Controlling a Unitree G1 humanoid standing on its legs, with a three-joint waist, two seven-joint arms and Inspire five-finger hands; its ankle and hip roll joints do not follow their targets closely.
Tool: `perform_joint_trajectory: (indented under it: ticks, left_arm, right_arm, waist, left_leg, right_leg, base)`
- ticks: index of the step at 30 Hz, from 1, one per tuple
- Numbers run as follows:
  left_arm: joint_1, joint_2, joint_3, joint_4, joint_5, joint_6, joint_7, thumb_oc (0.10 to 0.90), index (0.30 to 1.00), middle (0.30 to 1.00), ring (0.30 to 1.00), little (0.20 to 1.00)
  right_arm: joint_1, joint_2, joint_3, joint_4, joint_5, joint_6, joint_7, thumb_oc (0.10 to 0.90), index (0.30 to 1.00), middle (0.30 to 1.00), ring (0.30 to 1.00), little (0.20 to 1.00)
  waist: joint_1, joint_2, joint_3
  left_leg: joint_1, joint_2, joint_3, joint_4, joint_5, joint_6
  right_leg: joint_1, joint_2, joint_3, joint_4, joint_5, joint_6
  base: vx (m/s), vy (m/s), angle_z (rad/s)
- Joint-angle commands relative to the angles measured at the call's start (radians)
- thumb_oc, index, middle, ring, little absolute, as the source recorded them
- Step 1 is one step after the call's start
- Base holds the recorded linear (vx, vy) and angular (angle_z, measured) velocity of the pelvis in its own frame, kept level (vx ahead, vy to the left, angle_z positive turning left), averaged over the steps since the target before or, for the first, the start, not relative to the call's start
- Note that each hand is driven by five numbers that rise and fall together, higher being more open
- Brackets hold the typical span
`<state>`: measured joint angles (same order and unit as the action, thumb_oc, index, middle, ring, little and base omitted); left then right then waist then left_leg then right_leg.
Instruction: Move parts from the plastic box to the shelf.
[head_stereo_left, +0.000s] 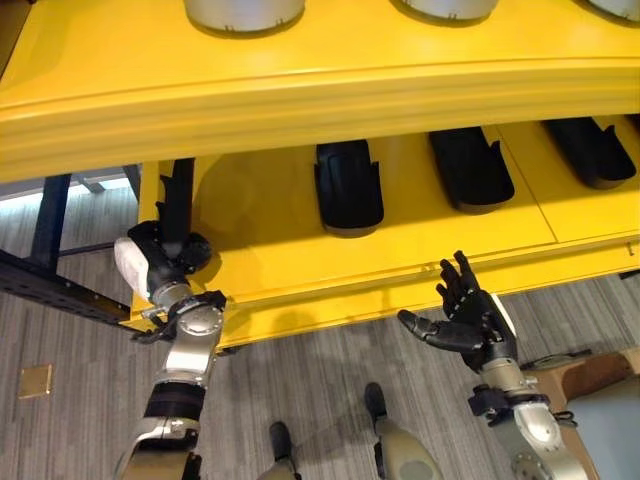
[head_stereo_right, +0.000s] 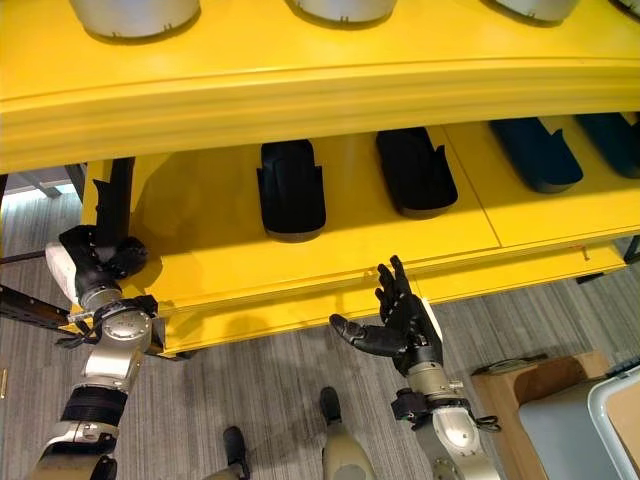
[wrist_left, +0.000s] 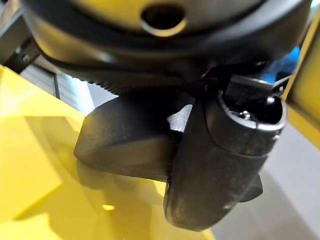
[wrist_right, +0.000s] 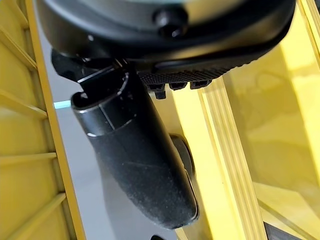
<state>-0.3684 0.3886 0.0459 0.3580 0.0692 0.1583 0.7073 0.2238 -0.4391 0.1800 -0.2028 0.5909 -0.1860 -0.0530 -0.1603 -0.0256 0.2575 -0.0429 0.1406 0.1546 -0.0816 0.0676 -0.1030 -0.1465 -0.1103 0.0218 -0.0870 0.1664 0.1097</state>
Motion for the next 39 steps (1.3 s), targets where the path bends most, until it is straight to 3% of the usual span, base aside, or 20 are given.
perform_joint_trajectory:
  ticks: [1,10,23,35,36,37,39]
  left_arm:
    - [-0.095,0.159,0.056,0.025,0.159,-0.04,0.001,0.4,0.3,0.3,0.3,0.3]
    - [-0.091,0.189,0.072,0.035,0.197,-0.02,-0.029,0.4,0.3,0.3,0.3,0.3]
    - [-0.111,0.148,0.058,0.094,0.094,-0.037,-0.024,0.4,0.3,0.3,0.3,0.3]
    - [-0.225,0.169,0.002,0.182,0.041,-0.043,-0.021,0.4,0.3,0.3,0.3,0.3]
    - [-0.231,0.169,-0.001,0.197,0.028,-0.046,-0.023,0.476,0.407,0.407,0.407,0.407]
    - [-0.232,0.169,-0.001,0.197,0.028,-0.047,-0.023,0.514,0.459,0.459,0.459,0.459]
    - [-0.246,0.166,-0.012,0.198,0.024,-0.047,-0.023,0.635,0.629,0.629,0.629,0.629]
  right_arm:
    - [-0.041,-0.015,-0.078,-0.173,0.015,-0.078,0.043,0.9,1.0,1.0,1.0,1.0]
    - [-0.043,-0.017,-0.087,-0.178,0.02,-0.068,0.059,0.9,1.0,1.0,1.0,1.0]
    - [-0.022,-0.014,-0.096,-0.188,0.031,-0.071,0.057,0.9,1.0,1.0,1.0,1.0]
    - [-0.015,-0.02,-0.095,-0.189,0.025,-0.078,0.044,0.9,1.0,1.0,1.0,1.0]
    - [-0.012,-0.021,-0.095,-0.189,0.027,-0.079,0.044,0.9,1.0,1.0,1.0,1.0]
    - [-0.012,-0.021,-0.096,-0.189,0.027,-0.079,0.044,0.9,1.0,1.0,1.0,1.0]
    - [-0.013,-0.022,-0.096,-0.186,0.028,-0.082,0.04,0.9,1.0,1.0,1.0,1.0]
  waist:
    - [-0.002,-0.017,-0.067]
    - [0.002,-0.009,-0.067]
    - [0.003,-0.02,-0.071]
    - [-0.005,-0.023,-0.062]
    - [-0.007,-0.023,-0.061]
    - [-0.007,-0.023,-0.061]
    - [-0.007,-0.023,-0.061]
  left_leg:
    - [0.03,0.047,0.026,0.032,-0.017,-0.013]
    - [0.038,0.042,0.024,0.028,-0.02,-0.011]
    - [0.038,0.047,0.024,0.026,-0.018,-0.011]
    - [0.027,0.048,0.024,0.03,-0.016,-0.012]
    - [0.026,0.049,0.024,0.031,-0.016,-0.013]
    - [0.026,0.049,0.024,0.031,-0.016,-0.013]
    - [0.023,0.048,0.025,0.032,-0.016,-0.013]
  right_leg:
    - [0.097,-0.03,-0.003,0.014,-0.124,0.013]
    - [0.109,-0.035,-0.009,0.011,-0.125,0.015]
    - [0.114,-0.031,-0.017,0.005,-0.127,0.016]
    - [0.103,-0.032,-0.019,0.008,-0.125,0.019]
    - [0.101,-0.032,-0.017,0.008,-0.124,0.019]
    - [0.101,-0.032,-0.017,0.008,-0.124,0.019]
    - [0.099,-0.032,-0.018,0.008,-0.124,0.019]
  base:
    - [0.0,0.0,0.0]
    - [0.0,0.0,0.0]
    - [0.0,0.0,0.0]
    - [0.0,0.0,0.0]
    - [0.0,0.0,0.0]
    - [0.0,0.0,0.0]
    - [0.0,0.0,0.0]
